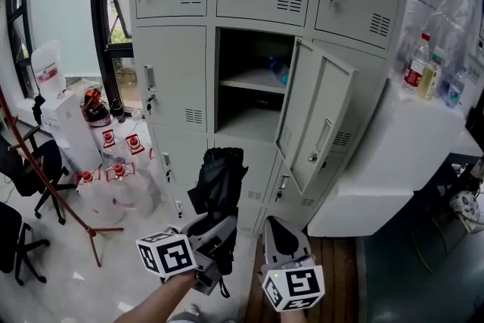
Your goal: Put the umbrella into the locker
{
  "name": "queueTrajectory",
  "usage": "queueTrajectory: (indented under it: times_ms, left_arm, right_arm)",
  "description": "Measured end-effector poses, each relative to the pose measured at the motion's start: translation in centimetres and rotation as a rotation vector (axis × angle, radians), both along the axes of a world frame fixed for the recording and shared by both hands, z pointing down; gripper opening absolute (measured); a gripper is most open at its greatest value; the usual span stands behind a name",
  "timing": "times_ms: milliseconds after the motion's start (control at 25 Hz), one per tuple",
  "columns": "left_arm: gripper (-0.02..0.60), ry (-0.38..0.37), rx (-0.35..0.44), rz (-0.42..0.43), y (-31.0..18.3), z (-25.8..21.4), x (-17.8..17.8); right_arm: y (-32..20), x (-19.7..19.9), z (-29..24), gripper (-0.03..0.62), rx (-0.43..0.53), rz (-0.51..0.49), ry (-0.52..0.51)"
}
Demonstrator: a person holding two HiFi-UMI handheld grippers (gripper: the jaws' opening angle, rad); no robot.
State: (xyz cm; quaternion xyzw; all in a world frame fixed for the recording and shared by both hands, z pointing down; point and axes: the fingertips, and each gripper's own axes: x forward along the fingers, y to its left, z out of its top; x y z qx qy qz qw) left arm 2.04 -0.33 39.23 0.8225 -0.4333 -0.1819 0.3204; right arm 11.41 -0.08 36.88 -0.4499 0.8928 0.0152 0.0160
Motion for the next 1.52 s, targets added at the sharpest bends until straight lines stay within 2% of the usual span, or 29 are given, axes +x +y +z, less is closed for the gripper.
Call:
queueTrajectory:
  times_ms: [440,1000,1520]
  left_arm:
    - [0.238,0.016,-0.016,0.021,-5.4,1.5,-0.9]
    - [0.238,0.007,-0.023,0.111,-15.8,1.6,-4.4]
    - [0.238,0.026,-0.036,0.181,-22.1,1.9,-8.1]
  right_arm:
    - [-5.1,-0.9,1.2,0.003,-0.012,0.024,0.022]
    - [-15.3,-5.9,0.4,0.003,-0.012,0.08,0.053]
    - [-21.2,-10.2,-0.2,0.003,-0.011,0.144,0.091]
